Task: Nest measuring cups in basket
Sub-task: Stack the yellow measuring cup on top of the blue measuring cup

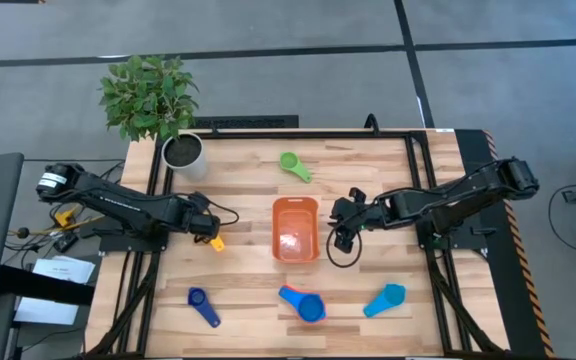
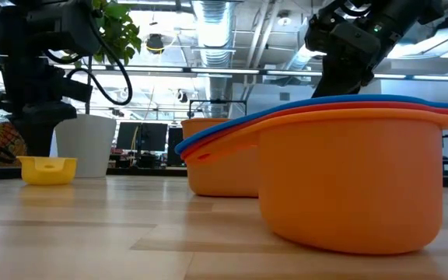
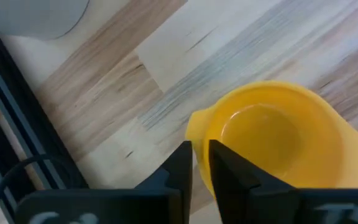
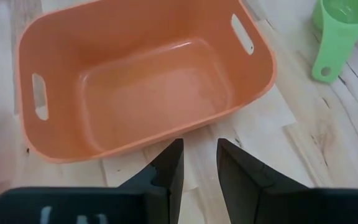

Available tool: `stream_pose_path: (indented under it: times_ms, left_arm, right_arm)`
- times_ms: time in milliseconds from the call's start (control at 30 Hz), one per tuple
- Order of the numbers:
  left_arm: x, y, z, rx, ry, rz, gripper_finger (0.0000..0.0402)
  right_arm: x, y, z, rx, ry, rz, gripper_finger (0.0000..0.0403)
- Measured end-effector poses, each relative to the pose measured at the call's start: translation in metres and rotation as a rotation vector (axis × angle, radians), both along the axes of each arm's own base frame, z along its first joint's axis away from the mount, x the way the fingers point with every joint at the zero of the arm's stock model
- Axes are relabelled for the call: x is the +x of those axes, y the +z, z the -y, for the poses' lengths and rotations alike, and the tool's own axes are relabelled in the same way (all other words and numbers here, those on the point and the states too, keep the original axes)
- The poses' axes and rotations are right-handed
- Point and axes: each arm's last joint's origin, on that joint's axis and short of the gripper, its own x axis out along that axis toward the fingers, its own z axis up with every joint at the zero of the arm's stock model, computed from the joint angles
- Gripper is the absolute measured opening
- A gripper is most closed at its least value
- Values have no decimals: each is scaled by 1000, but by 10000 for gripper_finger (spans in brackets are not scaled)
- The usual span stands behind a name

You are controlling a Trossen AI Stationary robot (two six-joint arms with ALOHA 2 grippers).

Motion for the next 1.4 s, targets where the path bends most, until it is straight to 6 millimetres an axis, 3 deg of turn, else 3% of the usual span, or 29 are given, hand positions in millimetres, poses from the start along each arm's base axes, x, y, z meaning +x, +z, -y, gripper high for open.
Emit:
stream_pose_path:
  times_ms: [233,600,733,1033,1400]
  left_arm:
    - [3,1,0,11,-5,33,13]
    - [3,0,1,-15,-7,28,93]
    - [3,0,1,-12,-7,28,103]
    - [7,-3,1,-16,-6,37,63]
    - [14,-21,3,10,-55,-97,44]
  right_arm:
    - [0,0,0,5,8,-3,119]
    - [0,0,0,11,13,-5,119]
    - [0,0,0,13,12,-5,119]
    - [0,0,-1,25,2,-2,119]
    - [-1,0,-5,32,13,-2,119]
